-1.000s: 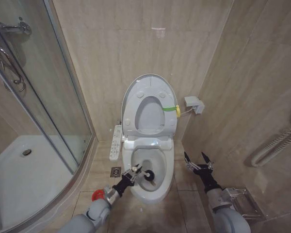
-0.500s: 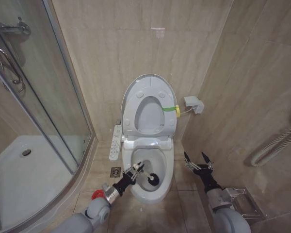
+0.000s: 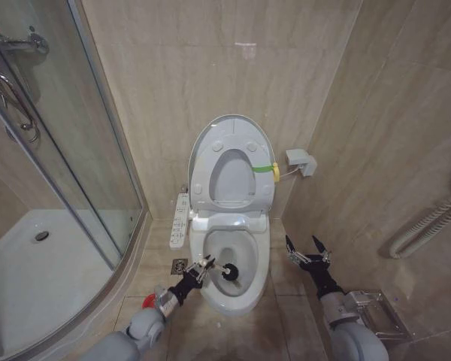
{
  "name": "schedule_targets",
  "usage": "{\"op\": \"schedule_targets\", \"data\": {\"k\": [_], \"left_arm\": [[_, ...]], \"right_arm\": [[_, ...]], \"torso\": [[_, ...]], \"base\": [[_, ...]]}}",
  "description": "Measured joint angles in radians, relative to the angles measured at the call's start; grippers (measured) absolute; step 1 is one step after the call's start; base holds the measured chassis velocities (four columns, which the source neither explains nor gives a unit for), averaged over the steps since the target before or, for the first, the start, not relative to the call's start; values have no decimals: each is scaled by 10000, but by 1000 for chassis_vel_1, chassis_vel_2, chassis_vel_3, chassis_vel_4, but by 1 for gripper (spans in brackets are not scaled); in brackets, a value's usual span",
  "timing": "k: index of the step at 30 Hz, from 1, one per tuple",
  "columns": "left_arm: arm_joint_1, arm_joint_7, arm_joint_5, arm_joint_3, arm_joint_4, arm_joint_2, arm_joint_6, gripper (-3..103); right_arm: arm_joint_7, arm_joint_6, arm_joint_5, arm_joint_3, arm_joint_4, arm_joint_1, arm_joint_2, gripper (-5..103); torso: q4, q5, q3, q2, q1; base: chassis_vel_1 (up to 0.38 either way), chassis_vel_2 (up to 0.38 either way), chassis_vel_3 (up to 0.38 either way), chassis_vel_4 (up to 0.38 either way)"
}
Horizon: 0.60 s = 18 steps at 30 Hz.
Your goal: Open the toilet lid, clean the toilet bowl with a toilet brush, close the toilet lid, and flush.
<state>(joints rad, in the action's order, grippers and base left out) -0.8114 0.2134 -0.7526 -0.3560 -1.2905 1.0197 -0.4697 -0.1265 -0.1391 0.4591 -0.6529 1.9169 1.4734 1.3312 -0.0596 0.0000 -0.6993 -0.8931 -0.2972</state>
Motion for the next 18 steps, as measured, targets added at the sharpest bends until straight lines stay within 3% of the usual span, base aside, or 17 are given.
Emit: {"op": "schedule_targets", "data": {"k": [4, 11, 14, 18], "left_arm": [[244, 16, -158, -59, 107, 122, -98, 22], [-438, -253, -320, -351, -1425, -541, 89, 22], [-734, -261, -159, -305, -1603, -633, 87, 22], [-1484, -441, 632, 96, -1636, -836, 152, 22]], "right_arm": [[0, 0, 0, -1, 0, 0, 0, 100], [0, -1, 0, -1, 0, 0, 0, 100], [0, 0, 0, 0, 0, 0, 0, 100], [0, 0, 0, -1, 0, 0, 0, 100]], "torso": [[-1, -1, 0, 0, -1], [4, 0, 1, 0, 0], [3, 1, 2, -1, 0], [3, 0, 2, -1, 1]], "base": [[0, 0, 0, 0], [0, 0, 0, 0], [0, 0, 0, 0], [0, 0, 0, 0]]}}
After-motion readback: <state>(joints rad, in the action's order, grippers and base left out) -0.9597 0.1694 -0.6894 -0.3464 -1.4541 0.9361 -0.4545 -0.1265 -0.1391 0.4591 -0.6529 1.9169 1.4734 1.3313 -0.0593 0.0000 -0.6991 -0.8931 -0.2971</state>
